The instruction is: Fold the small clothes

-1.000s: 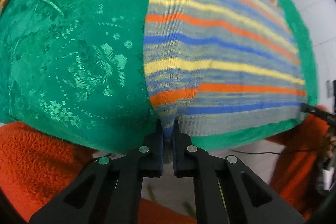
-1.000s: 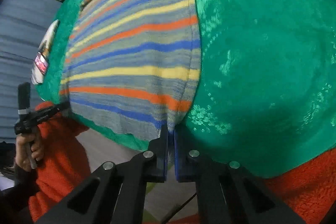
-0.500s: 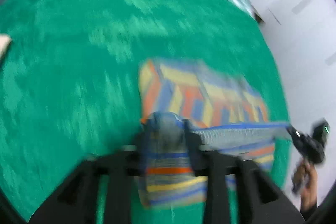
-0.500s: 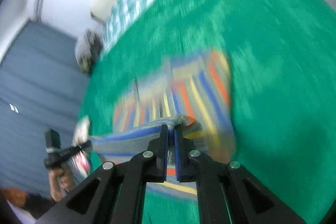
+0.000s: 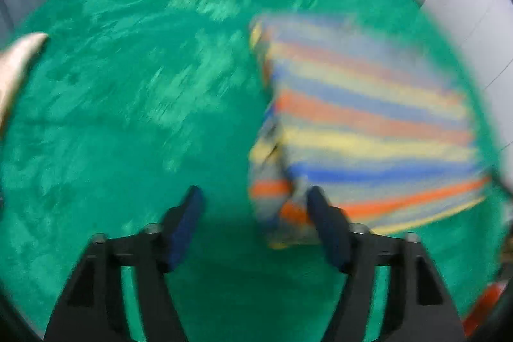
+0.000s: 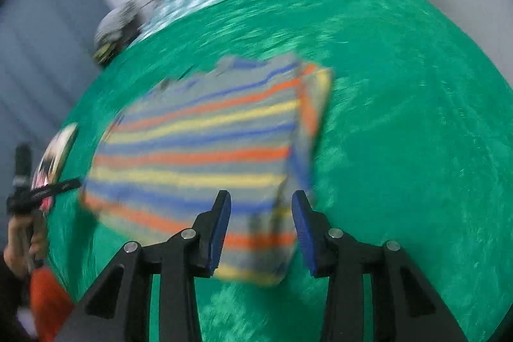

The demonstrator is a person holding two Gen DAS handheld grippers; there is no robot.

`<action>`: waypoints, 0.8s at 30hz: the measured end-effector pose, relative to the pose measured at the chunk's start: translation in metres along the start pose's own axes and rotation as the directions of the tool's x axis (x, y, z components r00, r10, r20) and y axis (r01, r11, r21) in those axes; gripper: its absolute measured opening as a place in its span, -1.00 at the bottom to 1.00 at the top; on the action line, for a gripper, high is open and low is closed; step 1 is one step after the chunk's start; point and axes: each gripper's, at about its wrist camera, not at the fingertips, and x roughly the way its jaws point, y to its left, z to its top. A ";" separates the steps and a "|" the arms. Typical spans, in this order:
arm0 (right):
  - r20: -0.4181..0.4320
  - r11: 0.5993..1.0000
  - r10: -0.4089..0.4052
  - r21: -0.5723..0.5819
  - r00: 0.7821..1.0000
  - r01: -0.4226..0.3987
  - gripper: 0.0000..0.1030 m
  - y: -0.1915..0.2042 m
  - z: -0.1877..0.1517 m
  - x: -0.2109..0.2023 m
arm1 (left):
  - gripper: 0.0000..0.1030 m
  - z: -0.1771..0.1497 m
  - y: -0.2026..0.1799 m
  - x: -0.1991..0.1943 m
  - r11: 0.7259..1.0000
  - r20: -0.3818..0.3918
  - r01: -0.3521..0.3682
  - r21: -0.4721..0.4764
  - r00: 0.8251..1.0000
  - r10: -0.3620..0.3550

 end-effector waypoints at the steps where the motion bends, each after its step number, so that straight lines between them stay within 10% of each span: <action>1: -0.042 0.999 -0.018 -0.029 0.999 0.017 -0.18 0.001 -0.010 0.008 | -0.18 -0.008 0.000 0.010 0.999 -0.034 -0.050 0.014 0.998 0.050; 3: -0.146 0.988 -0.150 -0.066 0.978 0.142 -0.17 0.000 -0.028 0.030 | -0.18 -0.017 0.002 0.014 0.992 -0.012 -0.115 0.051 0.993 0.116; 7: -0.093 0.985 -0.174 -0.016 0.980 0.173 -0.08 -0.009 -0.042 0.006 | -0.01 -0.029 0.007 -0.011 0.992 0.007 -0.122 0.031 0.992 0.122; 11: -0.012 0.988 -0.154 0.019 0.988 0.155 0.16 -0.006 -0.059 -0.026 | 0.68 -0.047 -0.001 -0.050 0.992 0.124 -0.126 0.027 0.985 0.122; 24: 0.105 0.962 -0.272 0.013 0.956 0.273 0.41 0.019 -0.135 -0.064 | 0.74 -0.077 -0.038 -0.103 0.987 0.273 -0.152 0.047 0.953 0.134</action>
